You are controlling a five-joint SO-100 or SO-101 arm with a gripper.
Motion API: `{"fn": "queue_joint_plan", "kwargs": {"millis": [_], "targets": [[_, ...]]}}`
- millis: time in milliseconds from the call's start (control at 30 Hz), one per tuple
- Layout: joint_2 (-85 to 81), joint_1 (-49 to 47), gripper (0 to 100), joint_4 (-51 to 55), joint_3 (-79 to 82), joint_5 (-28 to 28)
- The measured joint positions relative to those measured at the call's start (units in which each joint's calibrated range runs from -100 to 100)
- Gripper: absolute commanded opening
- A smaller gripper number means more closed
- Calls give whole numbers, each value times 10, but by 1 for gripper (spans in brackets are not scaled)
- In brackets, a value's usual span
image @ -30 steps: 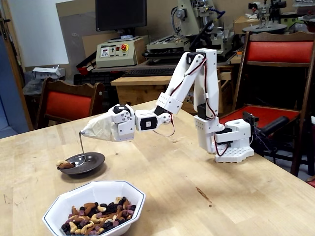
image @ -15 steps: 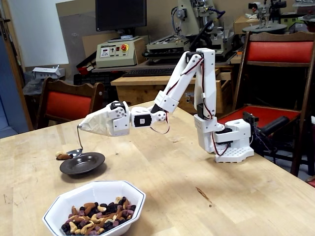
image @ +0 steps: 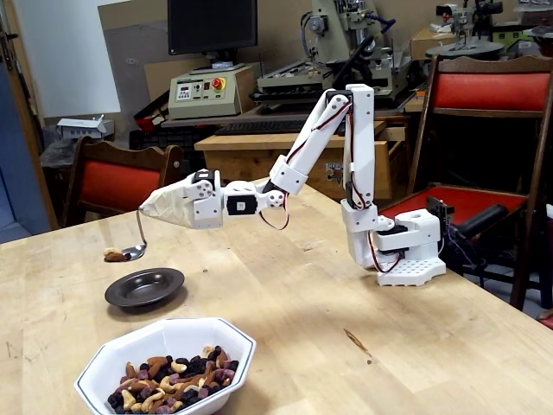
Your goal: Use spoon to take food
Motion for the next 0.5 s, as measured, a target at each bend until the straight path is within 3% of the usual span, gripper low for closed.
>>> {"fn": "queue_joint_plan", "kwargs": {"millis": [500], "targets": [[0, 45, 4, 0, 0, 0]]}}
